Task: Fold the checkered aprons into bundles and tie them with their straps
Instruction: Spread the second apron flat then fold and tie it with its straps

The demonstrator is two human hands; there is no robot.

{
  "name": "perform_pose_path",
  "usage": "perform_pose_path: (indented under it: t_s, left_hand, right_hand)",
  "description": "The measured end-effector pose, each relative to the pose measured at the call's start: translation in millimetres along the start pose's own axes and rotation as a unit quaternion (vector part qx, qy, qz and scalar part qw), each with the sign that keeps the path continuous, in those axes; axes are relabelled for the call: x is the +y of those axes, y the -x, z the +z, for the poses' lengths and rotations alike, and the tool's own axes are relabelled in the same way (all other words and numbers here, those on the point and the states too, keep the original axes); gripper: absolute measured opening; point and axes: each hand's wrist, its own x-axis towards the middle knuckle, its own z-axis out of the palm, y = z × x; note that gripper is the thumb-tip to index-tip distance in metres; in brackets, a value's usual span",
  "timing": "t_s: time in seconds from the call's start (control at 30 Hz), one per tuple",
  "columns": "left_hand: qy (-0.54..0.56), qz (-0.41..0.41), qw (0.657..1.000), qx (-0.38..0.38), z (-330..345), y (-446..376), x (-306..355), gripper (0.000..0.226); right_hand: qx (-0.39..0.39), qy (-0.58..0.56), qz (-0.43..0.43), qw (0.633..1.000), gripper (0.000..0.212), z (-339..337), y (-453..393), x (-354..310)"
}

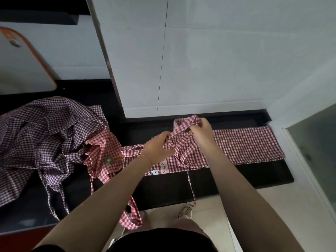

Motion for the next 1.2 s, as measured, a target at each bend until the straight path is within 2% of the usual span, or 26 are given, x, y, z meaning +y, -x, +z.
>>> perform_pose_path:
  t_s: [0.07, 0.13, 0.23, 0.3, 0.33, 0.37, 0.4, 0.47, 0.53, 0.57, 0.6, 0.67, 0.73, 0.77, 0.83, 0.9, 0.97, 1.03, 1.07, 1.1, 1.2]
  left_hand:
    - [-0.103, -0.034, 0.993, -0.044, 16.2, -4.8, -9.0, 0.076]
    - [-0.216, -0.058, 0.971, -0.080, 27.3, -4.5, -20.0, 0.081]
    - [-0.272, -0.082, 0.954, -0.092, 39.6, 0.0, -36.1, 0.079]
    - [-0.297, -0.076, 0.950, -0.056, 45.6, 4.0, -43.8, 0.076]
    - [-0.307, -0.071, 0.949, -0.028, 48.3, 6.4, -47.1, 0.074]
    - [-0.313, -0.068, 0.947, -0.002, 49.7, 9.0, -50.9, 0.072]
    - [-0.314, -0.071, 0.947, 0.011, 52.2, 10.0, -53.8, 0.071]
    - [-0.311, -0.081, 0.947, 0.007, 56.8, 11.9, -57.9, 0.071]
    - [-0.308, -0.095, 0.947, -0.005, 60.2, 13.5, -61.2, 0.070]
    - [-0.301, -0.101, 0.948, -0.011, 61.1, 13.7, -62.7, 0.070]
    - [-0.288, -0.109, 0.951, -0.016, 62.0, 14.3, -64.8, 0.069]
    - [-0.259, -0.120, 0.958, -0.026, 62.6, 14.8, -68.4, 0.070]
    - [-0.241, -0.123, 0.962, -0.026, 61.4, 15.6, -70.3, 0.070]
    - [-0.241, -0.118, 0.963, -0.015, 60.3, 15.6, -69.9, 0.069]
    - [-0.259, -0.094, 0.961, 0.019, 57.7, 16.0, -65.6, 0.065]
    - [-0.268, -0.071, 0.961, 0.019, 56.0, 14.0, -61.1, 0.059]
    - [-0.261, -0.069, 0.963, -0.016, 53.6, 11.6, -58.4, 0.057]
    - [-0.259, -0.076, 0.962, -0.041, 49.9, 9.4, -55.8, 0.058]
    - [-0.259, -0.079, 0.962, -0.049, 47.7, 8.0, -54.3, 0.059]
    - [-0.261, -0.080, 0.960, -0.056, 45.3, 7.8, -54.1, 0.060]
    - [-0.272, -0.083, 0.957, -0.058, 43.0, 4.0, -50.2, 0.062]
  right_hand:
    - [0.010, -0.024, 0.048, 0.999, 0.018, -13.4, -10.3, 26.5]
    - [0.026, -0.002, 0.106, 0.994, 0.020, -25.3, -20.2, 55.0]
    - [0.053, 0.133, 0.200, 0.969, 0.029, -40.0, -34.0, 90.0]
    - [0.071, 0.210, 0.226, 0.949, 0.040, -45.6, -42.3, 100.2]
    - [0.073, 0.227, 0.214, 0.947, 0.049, -45.4, -43.5, 100.5]
    - [0.066, 0.256, 0.163, 0.951, 0.061, -43.5, -43.0, 99.3]
    - [0.036, 0.296, 0.089, 0.950, 0.074, -42.4, -43.1, 96.1]
    - [-0.072, 0.374, -0.041, 0.924, 0.089, -37.3, -40.8, 88.5]
    - [-0.167, 0.422, -0.064, 0.889, 0.076, -31.7, -40.7, 83.4]
    - [-0.171, 0.445, -0.046, 0.878, 0.061, -30.0, -43.7, 84.0]
    - [-0.148, 0.477, -0.030, 0.866, 0.047, -27.7, -45.5, 82.3]
    - [-0.051, 0.540, -0.032, 0.839, 0.034, -22.1, -47.3, 78.6]
    - [0.045, 0.547, -0.122, 0.827, 0.028, -11.8, -50.0, 72.6]
    - [0.061, 0.521, -0.180, 0.832, 0.021, -3.8, -51.3, 67.8]
    - [0.003, 0.461, -0.228, 0.857, 0.015, 19.3, -52.8, 57.6]
    - [-0.098, 0.443, -0.207, 0.867, 0.016, 47.5, -53.0, 54.5]
    - [-0.150, 0.476, -0.177, 0.848, 0.021, 69.7, -53.5, 61.1]
    - [-0.163, 0.535, -0.139, 0.817, 0.032, 78.7, -54.4, 69.7]
    - [-0.157, 0.553, -0.135, 0.807, 0.029, 79.2, -55.3, 71.3]
    - [-0.149, 0.551, -0.135, 0.810, 0.021, 79.3, -54.1, 70.0]
    - [-0.123, 0.479, -0.131, 0.859, 0.009, 67.4, -51.0, 51.3]
